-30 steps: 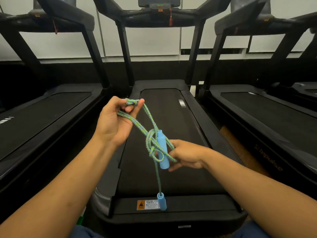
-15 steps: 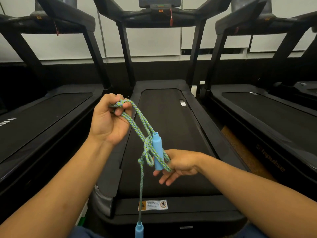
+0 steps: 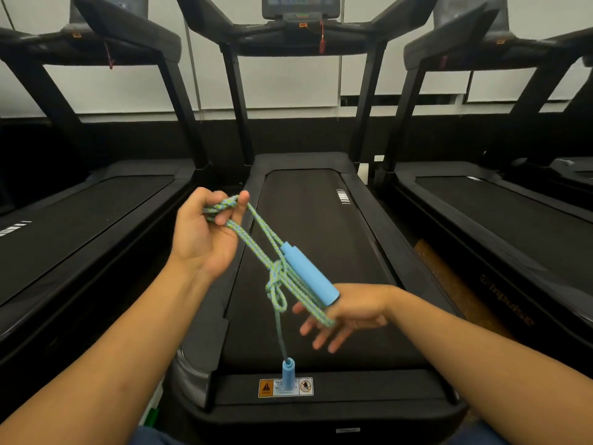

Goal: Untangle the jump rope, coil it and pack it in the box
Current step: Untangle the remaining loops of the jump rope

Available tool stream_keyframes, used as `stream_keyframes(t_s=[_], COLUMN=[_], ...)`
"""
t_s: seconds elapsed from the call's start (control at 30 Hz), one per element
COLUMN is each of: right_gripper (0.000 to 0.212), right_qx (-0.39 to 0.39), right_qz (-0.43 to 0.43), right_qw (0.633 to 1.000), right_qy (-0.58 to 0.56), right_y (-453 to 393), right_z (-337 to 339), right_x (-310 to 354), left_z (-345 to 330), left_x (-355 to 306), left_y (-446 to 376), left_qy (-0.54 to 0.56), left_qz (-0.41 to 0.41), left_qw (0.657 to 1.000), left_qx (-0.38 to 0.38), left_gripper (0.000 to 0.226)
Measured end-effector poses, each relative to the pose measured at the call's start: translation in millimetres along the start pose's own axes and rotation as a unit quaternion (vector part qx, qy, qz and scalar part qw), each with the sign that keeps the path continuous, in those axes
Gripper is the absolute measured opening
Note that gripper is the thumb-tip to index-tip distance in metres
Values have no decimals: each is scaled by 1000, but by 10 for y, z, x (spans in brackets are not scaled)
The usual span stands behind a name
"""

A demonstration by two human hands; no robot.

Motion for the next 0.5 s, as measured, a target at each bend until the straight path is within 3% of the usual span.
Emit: stream_keyframes(t_s=[0.07,0.13,0.27,0.4,0.5], right_gripper=[62,64,40,31,20], right_qx=[-30,-60,-141,-268,-314], right_qz=[25,82,110,70,145], right_qw=[997,995,978,961,938], right_qy=[60,23,-108,-6,-13], right_y=[-33,-58,-44,12,95], right_z=[-37,-63,32,203,205], right_x=[48,148,284,220,407], left_z=[-27,-57,-87,-77,-66], left_x=[118,215,320,400,461], left_y=[50,88,122,163,181], left_qy=[-24,-39,-58,-100,-143], left_qz=[22,47,110,148,151], left_qw=[999,997,990,982,975], left_qx=[23,43,67,69,75], left_gripper=[46,46,27,13,14])
Point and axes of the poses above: each hand's wrist, its own y-axis away from the middle knuckle, its own z-axis out of the back of the hand, x = y × z, the point moved 4 cm from there along -y, towards the middle knuckle, and after that the axes turned 13 degrees about y, right-handed, at the moved point
